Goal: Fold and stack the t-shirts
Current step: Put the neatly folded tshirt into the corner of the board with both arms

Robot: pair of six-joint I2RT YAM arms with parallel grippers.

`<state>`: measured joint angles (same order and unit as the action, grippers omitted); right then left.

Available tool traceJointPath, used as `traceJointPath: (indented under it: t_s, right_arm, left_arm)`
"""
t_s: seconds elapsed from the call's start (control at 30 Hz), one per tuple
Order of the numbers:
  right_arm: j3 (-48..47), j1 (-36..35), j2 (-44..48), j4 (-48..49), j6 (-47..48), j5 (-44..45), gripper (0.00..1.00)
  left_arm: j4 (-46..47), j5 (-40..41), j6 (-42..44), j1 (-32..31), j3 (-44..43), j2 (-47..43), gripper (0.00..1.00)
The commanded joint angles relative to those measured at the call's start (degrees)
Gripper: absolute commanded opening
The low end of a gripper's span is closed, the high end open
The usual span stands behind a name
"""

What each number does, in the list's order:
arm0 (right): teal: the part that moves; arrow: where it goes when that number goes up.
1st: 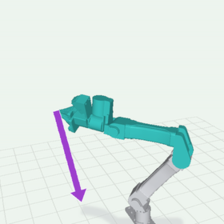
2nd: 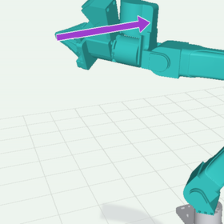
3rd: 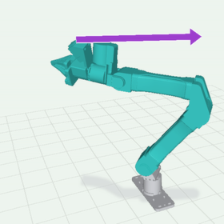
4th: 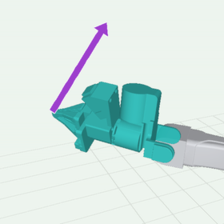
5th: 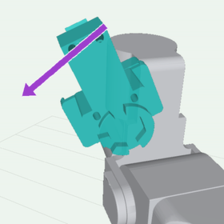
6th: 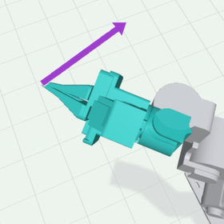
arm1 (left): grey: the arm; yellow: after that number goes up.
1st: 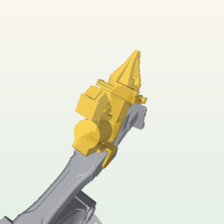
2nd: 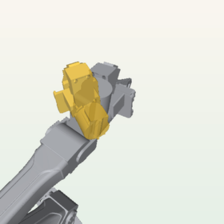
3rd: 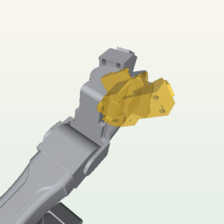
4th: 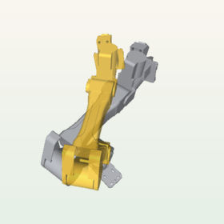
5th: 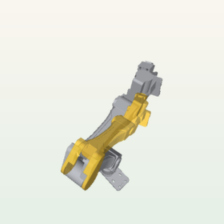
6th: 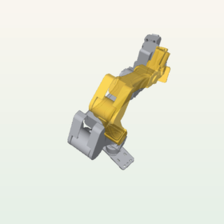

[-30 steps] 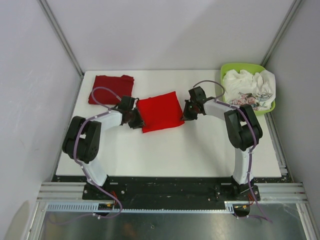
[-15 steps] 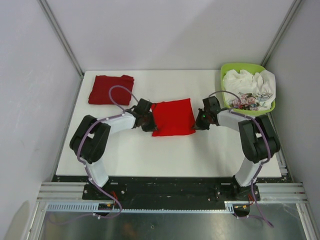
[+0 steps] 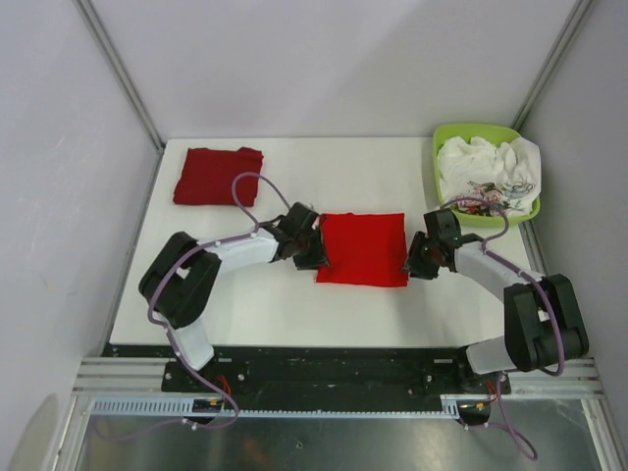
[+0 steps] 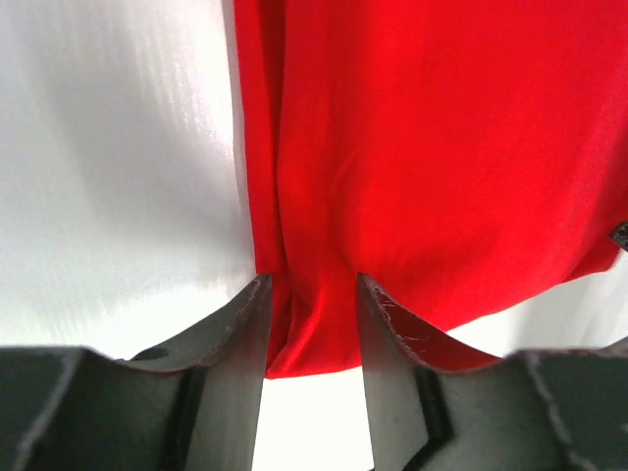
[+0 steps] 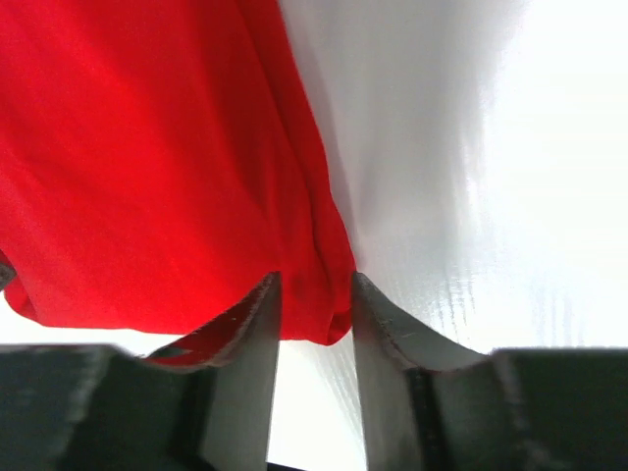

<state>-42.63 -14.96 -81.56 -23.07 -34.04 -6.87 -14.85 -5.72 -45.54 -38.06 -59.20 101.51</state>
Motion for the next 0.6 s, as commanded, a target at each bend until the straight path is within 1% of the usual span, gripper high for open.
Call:
traceJointPath:
  t_s: [0.0, 0.1, 0.17, 0.27, 0.4, 0.57]
  right_arm:
    - [-0.7, 2.5, 3.3, -1.9, 0.6, 2.2, 0.44]
    - [-1.9, 3.5, 4.1, -2.6, 1.0, 2.5, 0.56]
    - [-3.1, 3.6, 4.3, -3.2, 1.2, 3.0, 0.58]
    - [-4.8, 3.7, 4.5, -3.7, 1.7, 3.2, 0.59]
    - [-6.4, 3.8, 3.8, -3.1, 2.2, 2.3, 0.60]
    - [-8.3, 3.7, 1.7, -2.7, 2.7, 1.3, 0.60]
  left_arm:
    - [-1.4, -0.9, 1.9, 2.9, -1.2, -5.7, 0.47]
    - [-3.2, -1.7, 4.2, 6.6, -2.3, -7.7, 0.50]
    - [-3.7, -1.7, 5.6, 9.7, -3.0, -8.6, 0.49]
    - [-4.4, 0.5, 9.3, 14.5, -5.9, -7.7, 0.45]
    - [-7.0, 7.5, 16.8, 18.3, -15.3, -1.6, 0.40]
    - [-11.5, 21.0, 26.0, 19.5, -31.2, 7.8, 0.38]
